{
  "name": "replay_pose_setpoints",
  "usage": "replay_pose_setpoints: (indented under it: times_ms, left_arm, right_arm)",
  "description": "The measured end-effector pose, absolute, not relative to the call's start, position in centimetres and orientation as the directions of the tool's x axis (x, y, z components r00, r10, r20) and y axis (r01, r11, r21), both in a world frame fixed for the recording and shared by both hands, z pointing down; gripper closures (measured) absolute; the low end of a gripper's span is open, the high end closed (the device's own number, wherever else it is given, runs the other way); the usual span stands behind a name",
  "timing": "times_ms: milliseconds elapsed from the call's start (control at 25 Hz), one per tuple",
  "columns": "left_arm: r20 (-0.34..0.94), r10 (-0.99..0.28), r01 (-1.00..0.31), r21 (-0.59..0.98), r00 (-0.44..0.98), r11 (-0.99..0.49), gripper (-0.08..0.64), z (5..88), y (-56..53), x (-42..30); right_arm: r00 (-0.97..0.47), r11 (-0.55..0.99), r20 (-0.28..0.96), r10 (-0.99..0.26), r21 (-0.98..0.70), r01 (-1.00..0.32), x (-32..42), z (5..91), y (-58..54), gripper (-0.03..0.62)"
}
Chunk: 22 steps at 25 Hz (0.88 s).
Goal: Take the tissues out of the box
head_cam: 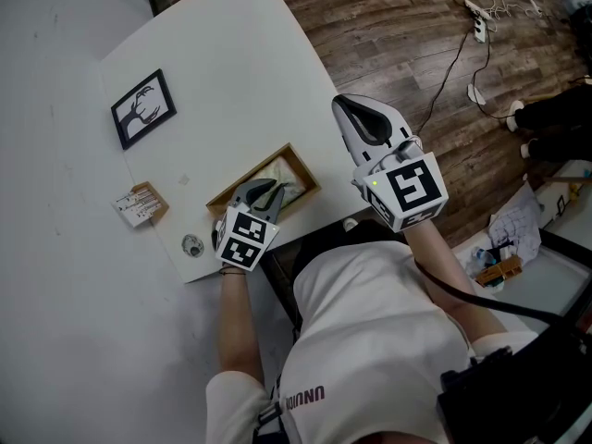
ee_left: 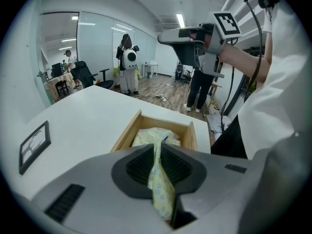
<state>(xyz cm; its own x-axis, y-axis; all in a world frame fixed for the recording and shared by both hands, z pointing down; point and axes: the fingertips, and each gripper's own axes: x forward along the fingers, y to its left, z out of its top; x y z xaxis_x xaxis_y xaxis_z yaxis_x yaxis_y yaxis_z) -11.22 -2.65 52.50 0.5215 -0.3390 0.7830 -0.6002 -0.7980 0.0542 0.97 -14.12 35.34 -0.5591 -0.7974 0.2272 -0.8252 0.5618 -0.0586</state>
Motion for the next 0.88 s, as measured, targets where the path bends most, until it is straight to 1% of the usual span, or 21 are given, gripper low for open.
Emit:
replay_pose_setpoints:
  times_ms: [600, 880]
  left_arm:
    - [0.781, -0.353, -0.607, 0.042, 0.515, -0.794, 0.532, 52.17, -2.48, -11.37]
    - [0.777, -0.371, -0.616, 0.026, 0.508, -0.787, 0.535, 51.83, -2.38, -11.70]
  right_arm:
    - [-0.571, 0.578, 0.232, -0.788, -0.045, -0.815, 0.36, 35.27, -14.12, 0.572]
    - [-0.570, 0.578, 0.232, -0.788, -0.039, -0.815, 0.39, 35.15, -14.13, 0.571]
